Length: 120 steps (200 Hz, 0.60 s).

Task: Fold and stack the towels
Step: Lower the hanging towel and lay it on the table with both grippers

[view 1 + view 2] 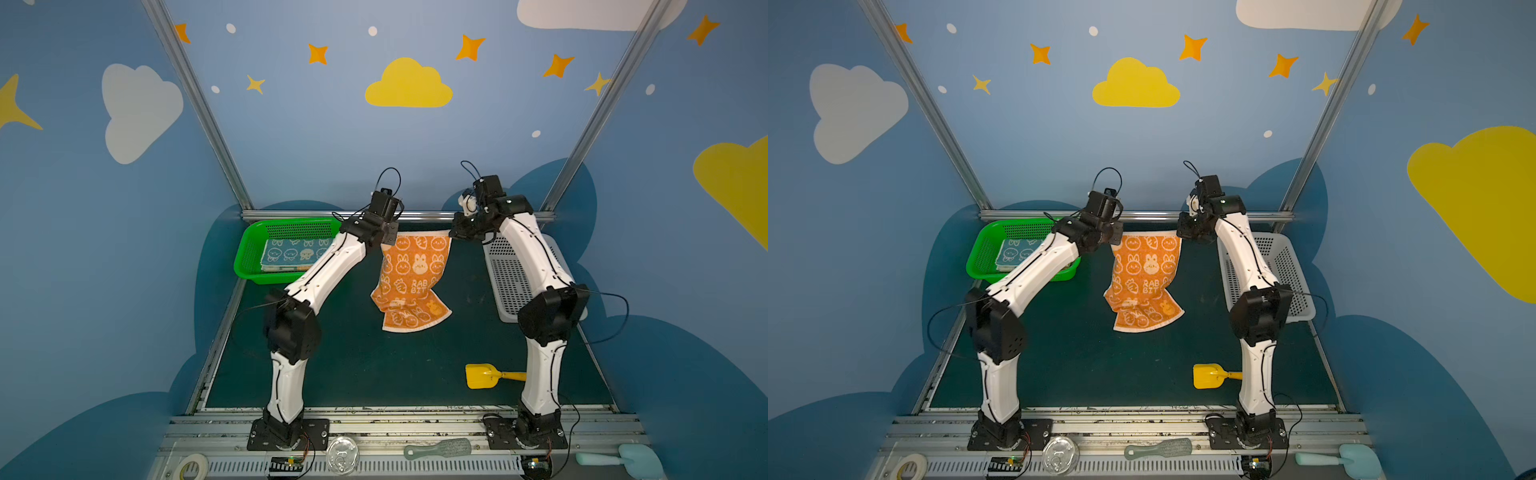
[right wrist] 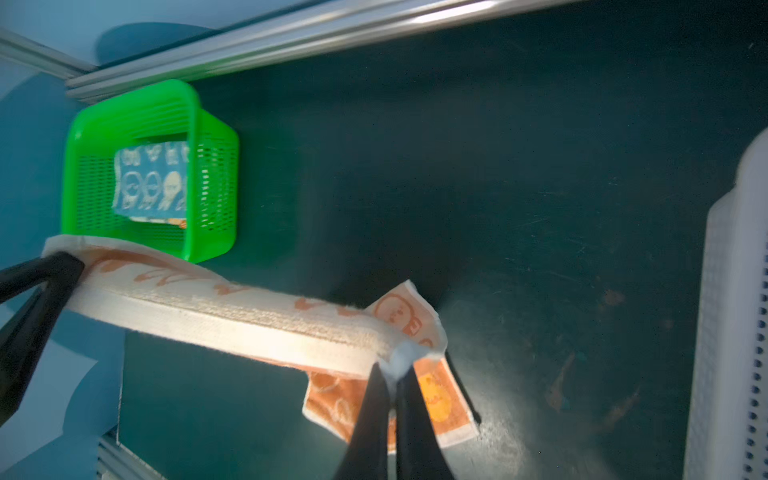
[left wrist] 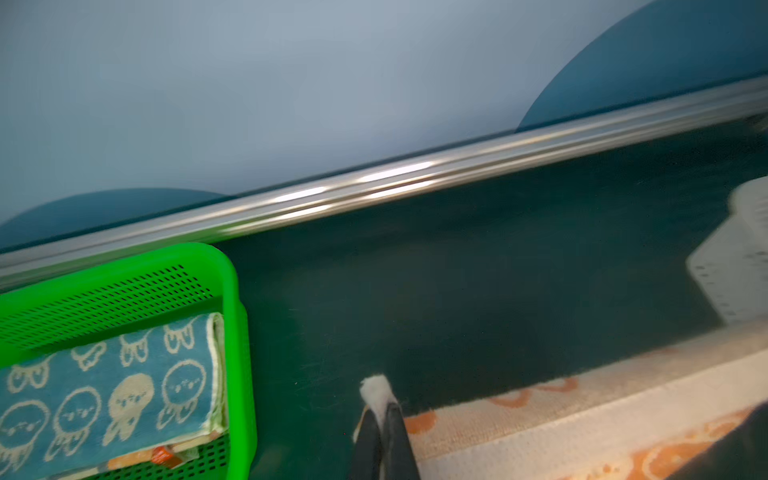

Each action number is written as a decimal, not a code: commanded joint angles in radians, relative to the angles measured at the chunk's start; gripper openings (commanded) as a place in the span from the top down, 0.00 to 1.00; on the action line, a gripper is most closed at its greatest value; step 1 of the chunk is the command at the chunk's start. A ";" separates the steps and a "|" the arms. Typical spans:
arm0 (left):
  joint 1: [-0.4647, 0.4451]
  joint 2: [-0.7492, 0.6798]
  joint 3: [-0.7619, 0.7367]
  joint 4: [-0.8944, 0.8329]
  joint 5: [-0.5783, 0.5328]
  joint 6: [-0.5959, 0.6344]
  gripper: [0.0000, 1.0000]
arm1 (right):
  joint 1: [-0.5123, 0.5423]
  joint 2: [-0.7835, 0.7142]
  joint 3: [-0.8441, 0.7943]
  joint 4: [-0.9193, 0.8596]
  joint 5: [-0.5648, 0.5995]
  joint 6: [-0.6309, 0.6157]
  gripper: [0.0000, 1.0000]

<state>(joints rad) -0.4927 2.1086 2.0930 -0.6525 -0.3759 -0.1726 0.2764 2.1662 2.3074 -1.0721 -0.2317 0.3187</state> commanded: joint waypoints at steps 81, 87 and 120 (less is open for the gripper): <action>0.097 0.462 0.590 -0.268 -0.090 0.055 0.75 | -0.062 0.283 0.220 -0.028 0.005 0.039 0.82; 0.097 0.453 0.565 -0.263 -0.082 0.053 0.74 | -0.062 0.284 0.219 -0.022 -0.002 0.040 0.74; 0.097 0.414 0.512 -0.265 -0.067 0.045 0.49 | -0.062 0.267 0.230 -0.017 -0.033 0.045 0.38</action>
<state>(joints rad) -0.4049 2.5752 2.6179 -0.8658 -0.4313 -0.1246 0.2222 2.4306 2.5057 -1.0737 -0.2535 0.3584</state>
